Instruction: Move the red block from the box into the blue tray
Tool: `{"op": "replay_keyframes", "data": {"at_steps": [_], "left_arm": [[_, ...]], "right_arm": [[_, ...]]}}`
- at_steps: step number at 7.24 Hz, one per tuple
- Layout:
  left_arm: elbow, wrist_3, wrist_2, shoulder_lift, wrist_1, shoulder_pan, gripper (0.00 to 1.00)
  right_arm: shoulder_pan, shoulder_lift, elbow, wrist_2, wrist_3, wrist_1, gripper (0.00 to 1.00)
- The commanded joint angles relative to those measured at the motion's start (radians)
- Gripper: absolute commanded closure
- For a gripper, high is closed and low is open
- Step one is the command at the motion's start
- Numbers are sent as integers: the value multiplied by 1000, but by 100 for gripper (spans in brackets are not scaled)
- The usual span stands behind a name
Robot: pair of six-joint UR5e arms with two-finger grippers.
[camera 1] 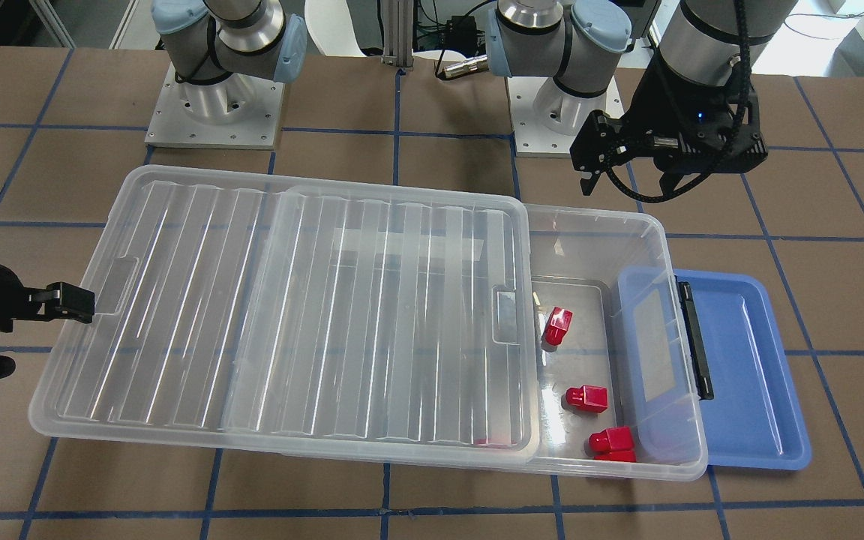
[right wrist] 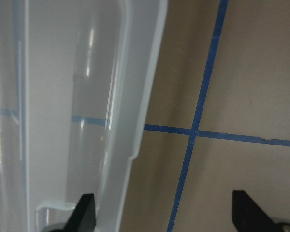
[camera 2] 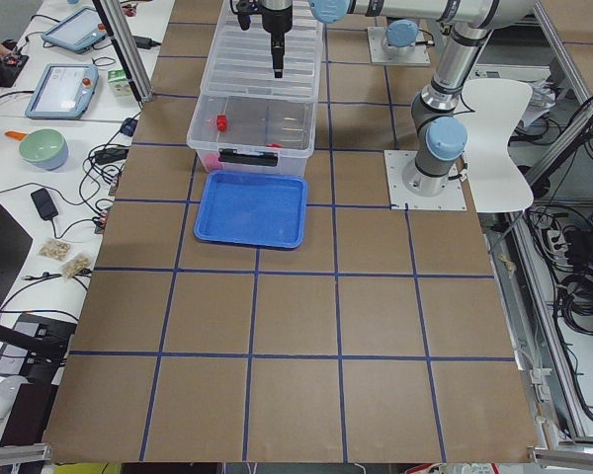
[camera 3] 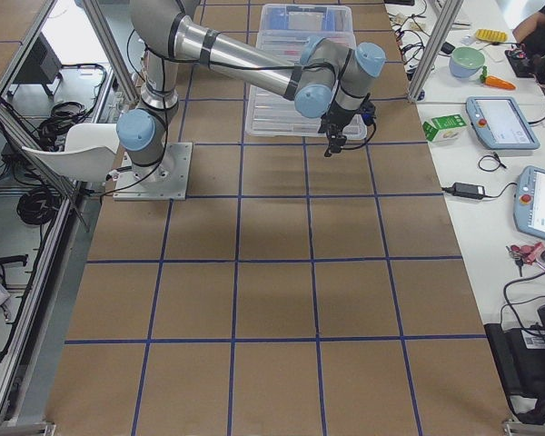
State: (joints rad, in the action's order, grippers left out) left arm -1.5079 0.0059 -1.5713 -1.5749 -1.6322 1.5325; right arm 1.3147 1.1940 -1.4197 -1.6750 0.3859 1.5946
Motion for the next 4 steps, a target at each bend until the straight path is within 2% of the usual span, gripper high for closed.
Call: {"op": "replay_keyframes", "data": {"at_steps": [1, 3, 4], "left_arm": [[0, 0, 1, 0, 0, 0, 0], [-2, 14, -1, -11, -2, 2, 0], [-8, 61, 2, -13, -9, -11, 0]], "right_arm": [[0, 10, 4, 0, -1, -2, 0], [5, 38, 7, 11, -15, -5, 0], [8, 91, 5, 12, -28, -16, 0]]}}
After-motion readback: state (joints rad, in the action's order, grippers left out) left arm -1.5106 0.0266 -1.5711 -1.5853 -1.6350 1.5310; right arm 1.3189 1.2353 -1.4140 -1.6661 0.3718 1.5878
